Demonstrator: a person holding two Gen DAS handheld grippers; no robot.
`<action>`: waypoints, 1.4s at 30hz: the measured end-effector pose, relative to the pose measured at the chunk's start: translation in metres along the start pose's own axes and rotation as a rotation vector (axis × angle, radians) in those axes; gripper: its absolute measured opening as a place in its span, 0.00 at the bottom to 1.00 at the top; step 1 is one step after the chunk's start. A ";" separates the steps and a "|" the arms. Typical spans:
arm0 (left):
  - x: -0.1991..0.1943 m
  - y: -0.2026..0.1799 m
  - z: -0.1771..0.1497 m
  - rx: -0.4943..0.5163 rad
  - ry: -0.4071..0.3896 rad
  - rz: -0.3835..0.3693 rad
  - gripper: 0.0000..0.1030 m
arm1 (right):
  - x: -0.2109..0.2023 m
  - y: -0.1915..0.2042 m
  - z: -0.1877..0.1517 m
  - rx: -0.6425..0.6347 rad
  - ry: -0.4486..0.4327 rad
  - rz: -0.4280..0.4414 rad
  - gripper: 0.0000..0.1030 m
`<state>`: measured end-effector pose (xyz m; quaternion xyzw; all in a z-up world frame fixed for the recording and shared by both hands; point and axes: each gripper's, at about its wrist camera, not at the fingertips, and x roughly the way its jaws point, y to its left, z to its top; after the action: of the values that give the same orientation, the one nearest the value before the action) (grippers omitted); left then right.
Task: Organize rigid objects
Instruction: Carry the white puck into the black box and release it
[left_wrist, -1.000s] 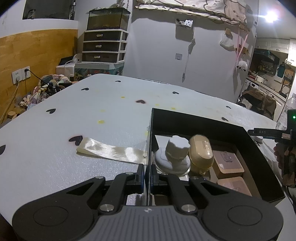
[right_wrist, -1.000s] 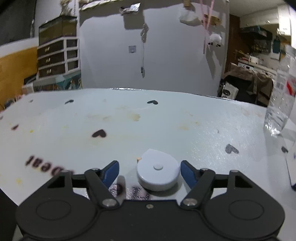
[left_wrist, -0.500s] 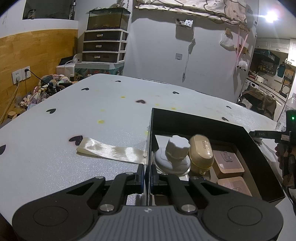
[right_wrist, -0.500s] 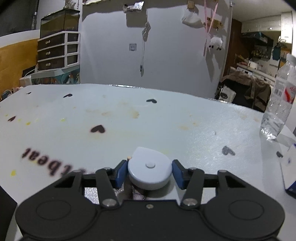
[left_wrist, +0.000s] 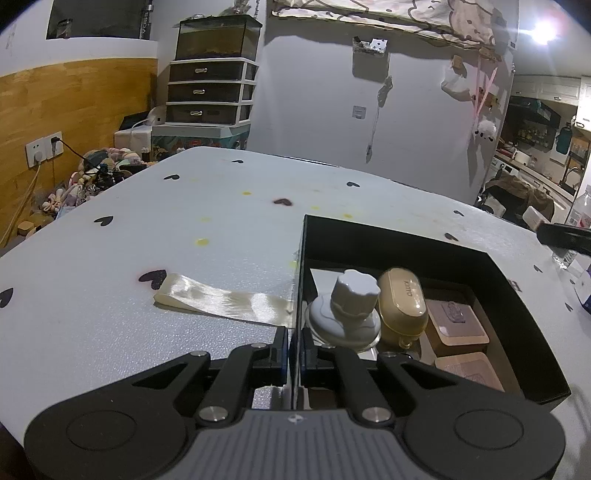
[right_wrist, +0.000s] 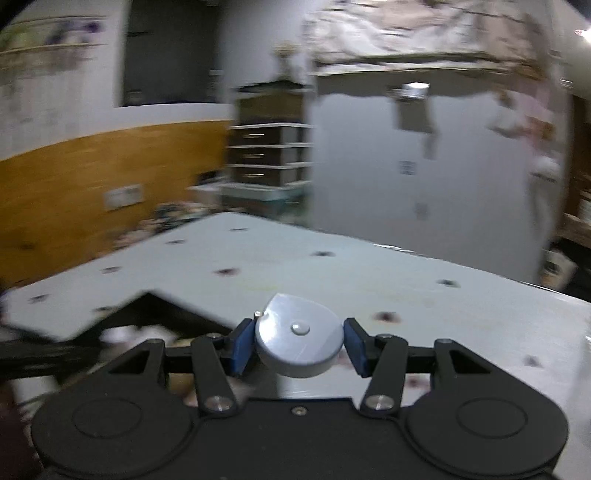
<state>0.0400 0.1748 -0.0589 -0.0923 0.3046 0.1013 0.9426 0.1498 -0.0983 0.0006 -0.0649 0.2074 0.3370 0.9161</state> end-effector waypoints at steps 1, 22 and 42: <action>0.000 -0.001 0.000 0.000 0.000 -0.001 0.05 | -0.002 0.010 -0.001 -0.014 0.007 0.042 0.52; 0.001 -0.002 0.001 -0.002 0.000 -0.004 0.05 | 0.054 0.097 -0.029 -0.053 0.272 0.382 0.53; 0.000 -0.003 0.001 -0.001 0.000 -0.003 0.05 | 0.042 0.085 -0.020 0.081 0.320 0.434 0.69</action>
<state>0.0416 0.1726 -0.0579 -0.0933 0.3043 0.1000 0.9427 0.1172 -0.0138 -0.0335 -0.0346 0.3718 0.5024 0.7798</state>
